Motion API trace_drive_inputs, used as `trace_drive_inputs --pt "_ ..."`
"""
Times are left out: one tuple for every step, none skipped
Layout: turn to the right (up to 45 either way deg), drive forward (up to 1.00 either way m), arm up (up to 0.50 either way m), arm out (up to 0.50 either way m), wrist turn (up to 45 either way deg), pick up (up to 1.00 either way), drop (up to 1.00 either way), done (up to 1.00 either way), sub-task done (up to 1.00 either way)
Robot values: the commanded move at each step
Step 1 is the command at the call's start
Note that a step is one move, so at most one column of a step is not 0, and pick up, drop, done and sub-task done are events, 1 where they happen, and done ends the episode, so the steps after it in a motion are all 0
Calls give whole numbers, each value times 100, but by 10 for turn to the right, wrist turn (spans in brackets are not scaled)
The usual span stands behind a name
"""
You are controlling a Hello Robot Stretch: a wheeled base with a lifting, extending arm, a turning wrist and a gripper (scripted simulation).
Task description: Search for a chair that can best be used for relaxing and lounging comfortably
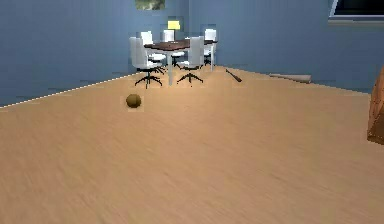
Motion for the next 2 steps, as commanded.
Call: trace_drive_inputs --pt "0 100 0 0 0 0 0 0 0" --pt "30 0 0 0 0 0 0 0 0"
